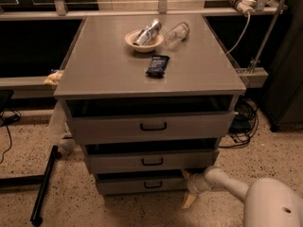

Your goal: Open bottom drawer

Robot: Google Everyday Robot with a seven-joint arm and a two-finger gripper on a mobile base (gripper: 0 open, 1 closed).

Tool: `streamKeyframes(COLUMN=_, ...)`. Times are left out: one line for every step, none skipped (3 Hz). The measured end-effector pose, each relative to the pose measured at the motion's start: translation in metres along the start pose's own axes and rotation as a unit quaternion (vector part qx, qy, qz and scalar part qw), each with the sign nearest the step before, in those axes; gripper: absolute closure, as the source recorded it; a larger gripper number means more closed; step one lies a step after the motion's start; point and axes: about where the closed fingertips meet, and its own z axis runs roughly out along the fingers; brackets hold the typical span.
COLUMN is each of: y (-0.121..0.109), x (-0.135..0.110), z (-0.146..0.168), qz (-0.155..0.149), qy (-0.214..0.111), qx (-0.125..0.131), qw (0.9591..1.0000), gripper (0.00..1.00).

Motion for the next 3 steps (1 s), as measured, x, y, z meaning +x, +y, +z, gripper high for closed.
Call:
streamKeyframes(y=0.000, x=0.008, z=0.004, qz=0.008, qy=0.009, qx=-0.007, qw=0.9999, gripper=0.00)
streamKeyframes(y=0.002, x=0.016, z=0.008, qz=0.020, qy=0.021, qx=-0.021, qw=0.9994, gripper=0.00)
streamKeyframes(y=0.009, x=0.023, z=0.006, qz=0.038, qy=0.033, qx=-0.044, qw=0.9977, gripper=0.00)
